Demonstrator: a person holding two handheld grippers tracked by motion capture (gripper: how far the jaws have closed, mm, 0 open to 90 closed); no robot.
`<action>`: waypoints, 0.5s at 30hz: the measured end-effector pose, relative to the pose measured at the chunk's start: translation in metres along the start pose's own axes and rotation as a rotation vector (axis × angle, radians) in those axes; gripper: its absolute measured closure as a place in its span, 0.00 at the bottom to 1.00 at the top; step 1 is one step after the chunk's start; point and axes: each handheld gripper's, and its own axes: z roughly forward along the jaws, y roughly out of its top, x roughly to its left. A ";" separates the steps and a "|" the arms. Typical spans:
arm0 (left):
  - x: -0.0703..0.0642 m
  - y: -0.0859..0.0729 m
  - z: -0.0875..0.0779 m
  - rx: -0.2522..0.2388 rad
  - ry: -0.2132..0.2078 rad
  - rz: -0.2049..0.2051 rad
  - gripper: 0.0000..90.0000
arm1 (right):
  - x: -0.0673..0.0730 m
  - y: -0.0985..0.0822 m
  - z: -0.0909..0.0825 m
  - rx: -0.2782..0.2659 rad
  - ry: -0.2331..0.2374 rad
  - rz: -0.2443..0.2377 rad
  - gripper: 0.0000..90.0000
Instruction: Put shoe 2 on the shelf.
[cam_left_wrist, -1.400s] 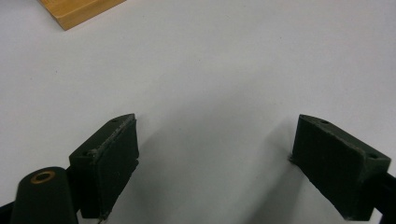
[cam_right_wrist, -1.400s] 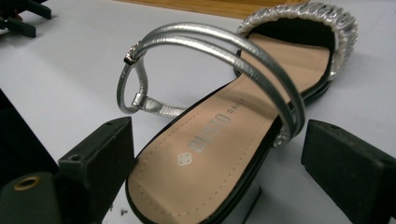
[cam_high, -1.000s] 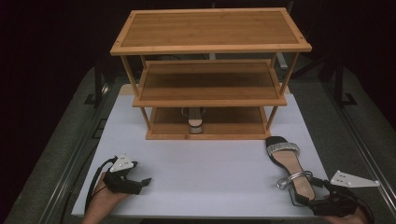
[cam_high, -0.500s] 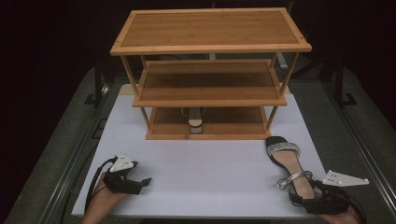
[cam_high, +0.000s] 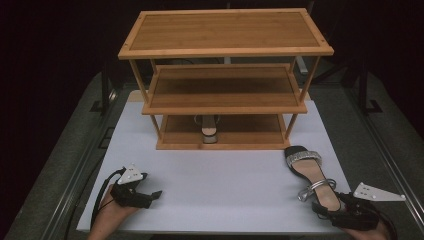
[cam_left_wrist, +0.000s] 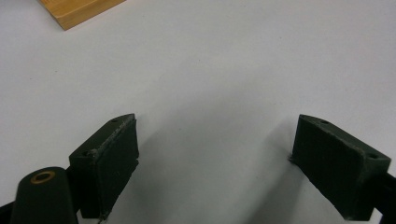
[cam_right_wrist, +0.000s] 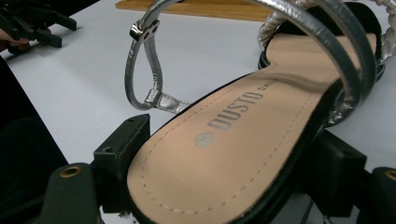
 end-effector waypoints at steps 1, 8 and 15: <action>0.000 0.000 0.000 0.000 0.000 0.000 0.15 | 0.000 0.000 0.000 0.000 -0.001 -0.001 0.26; 0.000 0.000 0.000 0.000 0.000 -0.001 0.15 | 0.003 0.003 -0.002 -0.026 0.012 -0.003 0.26; 0.000 0.000 0.000 0.000 0.000 -0.001 0.15 | 0.009 0.011 -0.002 -0.049 0.034 -0.013 0.26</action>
